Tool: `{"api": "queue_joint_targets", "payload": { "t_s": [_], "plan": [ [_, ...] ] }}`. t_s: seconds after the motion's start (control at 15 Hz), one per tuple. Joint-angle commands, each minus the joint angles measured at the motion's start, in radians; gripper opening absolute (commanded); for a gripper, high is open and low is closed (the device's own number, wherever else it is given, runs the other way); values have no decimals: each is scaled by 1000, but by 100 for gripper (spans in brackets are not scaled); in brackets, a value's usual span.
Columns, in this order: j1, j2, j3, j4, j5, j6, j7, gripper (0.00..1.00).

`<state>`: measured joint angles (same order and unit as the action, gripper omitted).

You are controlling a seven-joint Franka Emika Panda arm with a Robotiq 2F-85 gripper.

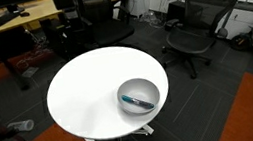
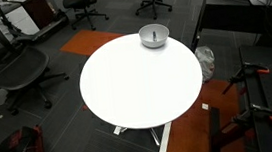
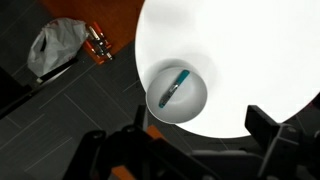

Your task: Remove the marker from the bowl and place it on the table

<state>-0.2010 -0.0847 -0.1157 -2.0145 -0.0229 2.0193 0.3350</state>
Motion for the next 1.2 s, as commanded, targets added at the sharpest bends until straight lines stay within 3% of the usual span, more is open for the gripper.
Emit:
{"api": "queue_joint_targets", "payload": {
  "t_s": [0.0, 0.6, 1.13],
  "plan": [
    [16, 111, -14, 68, 102, 107, 93, 100],
    [9, 342, -34, 162, 260, 269, 162, 100],
    [-16, 510, -54, 243, 394, 263, 162, 100]
  ]
}}
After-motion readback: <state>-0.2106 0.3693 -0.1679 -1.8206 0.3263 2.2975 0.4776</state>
